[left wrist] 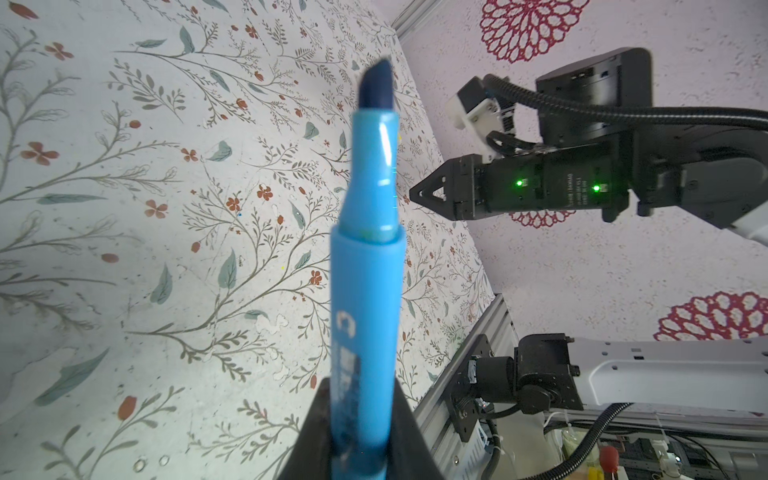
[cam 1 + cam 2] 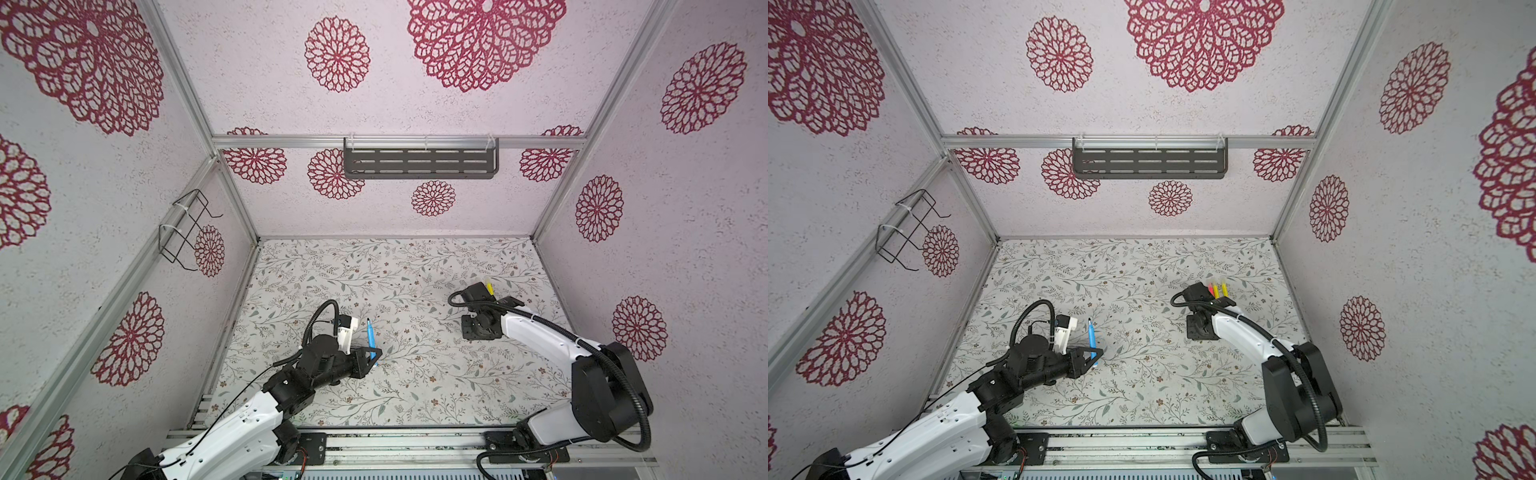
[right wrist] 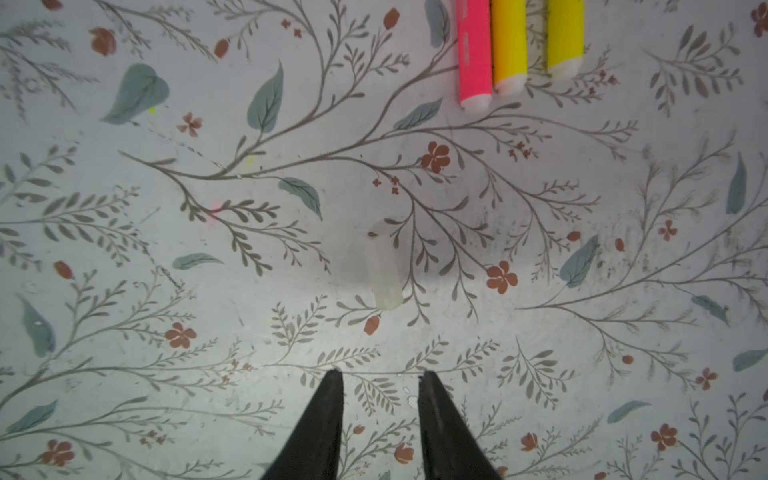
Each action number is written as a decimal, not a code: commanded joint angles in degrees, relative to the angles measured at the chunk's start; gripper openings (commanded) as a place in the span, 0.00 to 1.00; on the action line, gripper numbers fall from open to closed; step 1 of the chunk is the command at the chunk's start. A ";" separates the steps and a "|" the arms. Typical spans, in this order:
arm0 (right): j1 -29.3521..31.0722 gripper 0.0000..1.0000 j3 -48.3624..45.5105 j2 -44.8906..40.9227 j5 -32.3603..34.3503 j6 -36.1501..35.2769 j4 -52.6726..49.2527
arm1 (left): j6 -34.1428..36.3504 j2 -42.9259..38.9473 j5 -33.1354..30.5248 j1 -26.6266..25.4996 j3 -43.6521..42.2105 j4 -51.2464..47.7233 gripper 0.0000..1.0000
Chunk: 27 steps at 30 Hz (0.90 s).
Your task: Insert the pens into the pen caps
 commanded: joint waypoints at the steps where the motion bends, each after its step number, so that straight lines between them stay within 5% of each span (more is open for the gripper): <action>1: -0.71 0.34 3.53 0.98 1.49 -3.29 -0.59 | -1.02 -1.40 0.26 -0.81 -1.12 -1.08 0.00; 27: -4.38 0.31 8.29 15.09 -2.42 -9.75 0.71 | -1.29 -4.98 -1.17 -3.16 -1.29 -4.26 0.00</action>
